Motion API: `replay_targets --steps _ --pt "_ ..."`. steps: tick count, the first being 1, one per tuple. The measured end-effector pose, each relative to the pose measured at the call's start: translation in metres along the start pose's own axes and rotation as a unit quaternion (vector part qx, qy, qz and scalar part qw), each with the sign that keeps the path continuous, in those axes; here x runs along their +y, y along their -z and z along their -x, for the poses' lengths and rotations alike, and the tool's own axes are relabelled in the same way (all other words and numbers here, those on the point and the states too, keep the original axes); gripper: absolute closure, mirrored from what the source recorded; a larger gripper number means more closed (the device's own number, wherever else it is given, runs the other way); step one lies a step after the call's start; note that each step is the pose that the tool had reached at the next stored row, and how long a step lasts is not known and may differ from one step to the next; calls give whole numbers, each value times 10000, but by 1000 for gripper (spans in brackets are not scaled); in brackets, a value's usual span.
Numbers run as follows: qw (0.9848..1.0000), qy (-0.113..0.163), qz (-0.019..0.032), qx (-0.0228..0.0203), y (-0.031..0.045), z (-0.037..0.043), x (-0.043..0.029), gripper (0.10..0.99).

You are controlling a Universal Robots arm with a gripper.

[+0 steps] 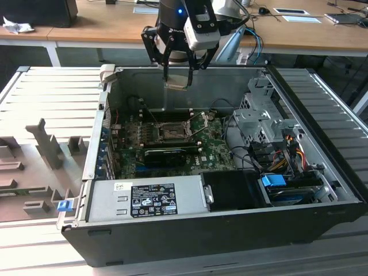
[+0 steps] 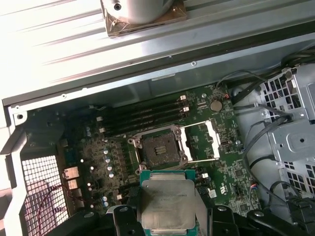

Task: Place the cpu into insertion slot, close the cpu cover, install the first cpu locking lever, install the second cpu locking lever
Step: 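Place the cpu into insertion slot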

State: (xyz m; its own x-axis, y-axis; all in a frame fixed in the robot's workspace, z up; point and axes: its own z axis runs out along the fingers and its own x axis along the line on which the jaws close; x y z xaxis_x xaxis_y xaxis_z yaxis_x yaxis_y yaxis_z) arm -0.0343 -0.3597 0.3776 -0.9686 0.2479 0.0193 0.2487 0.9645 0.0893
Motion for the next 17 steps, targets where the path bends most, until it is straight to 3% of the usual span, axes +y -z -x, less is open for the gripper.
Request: replay_targets --steps 17 --pt "9996 -296 5 -26 -1 -4 -1 557"
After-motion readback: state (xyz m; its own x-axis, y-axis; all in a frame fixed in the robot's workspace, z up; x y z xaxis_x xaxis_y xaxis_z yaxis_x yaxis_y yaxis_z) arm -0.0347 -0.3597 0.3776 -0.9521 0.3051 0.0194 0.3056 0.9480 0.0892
